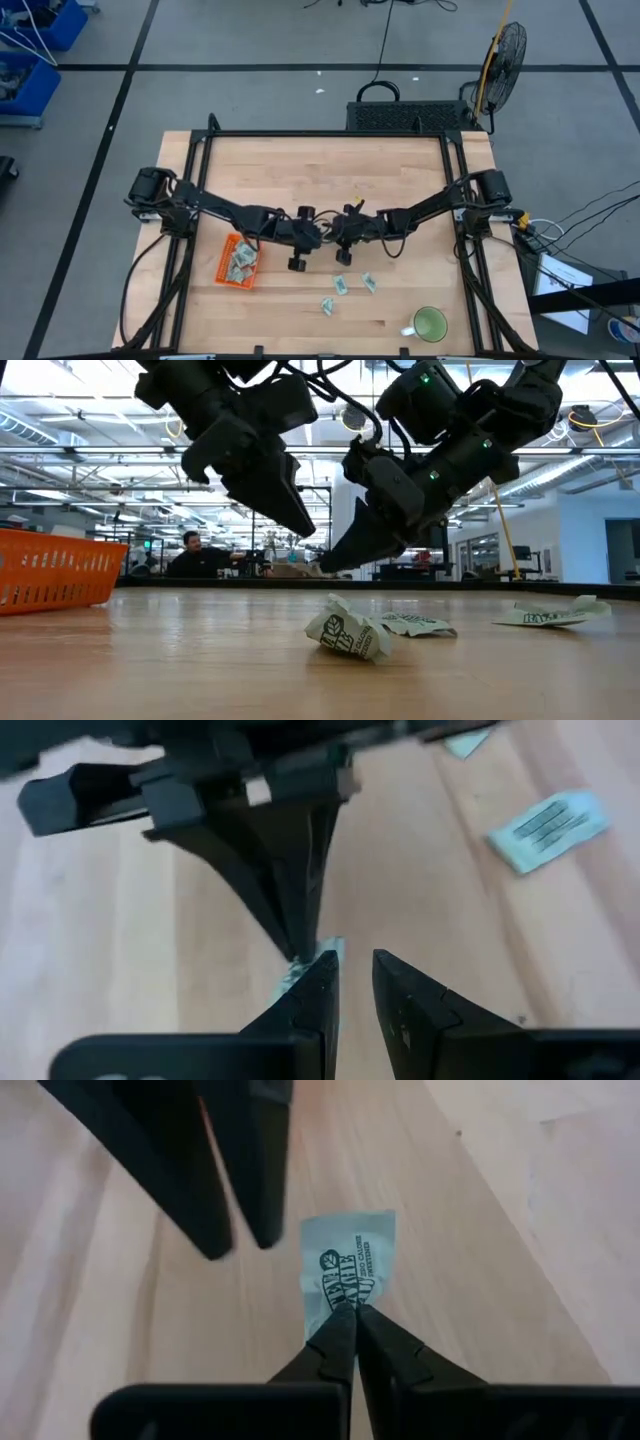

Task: Pick and place Stevia / Truvia into bins
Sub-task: Put the white stevia packet into the orange bin

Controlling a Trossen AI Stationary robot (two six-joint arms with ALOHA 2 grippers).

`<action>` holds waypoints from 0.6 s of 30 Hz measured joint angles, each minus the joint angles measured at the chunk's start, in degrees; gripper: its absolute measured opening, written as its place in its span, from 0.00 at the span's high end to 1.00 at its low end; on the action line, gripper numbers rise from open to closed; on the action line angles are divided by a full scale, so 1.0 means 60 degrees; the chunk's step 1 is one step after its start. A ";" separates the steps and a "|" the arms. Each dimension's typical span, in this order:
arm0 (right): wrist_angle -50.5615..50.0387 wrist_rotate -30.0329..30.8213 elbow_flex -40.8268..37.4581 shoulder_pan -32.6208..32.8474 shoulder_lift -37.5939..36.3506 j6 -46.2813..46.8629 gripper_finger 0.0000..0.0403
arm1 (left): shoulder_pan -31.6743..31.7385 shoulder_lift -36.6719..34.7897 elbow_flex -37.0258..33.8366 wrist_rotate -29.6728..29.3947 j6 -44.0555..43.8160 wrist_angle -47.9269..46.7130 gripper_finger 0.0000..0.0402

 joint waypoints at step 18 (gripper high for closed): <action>0.0554 -0.0503 0.0002 -0.0080 -0.0389 0.1459 0.99 | -0.0606 0.0000 0.0004 -0.2468 0.0183 -0.0263 0.82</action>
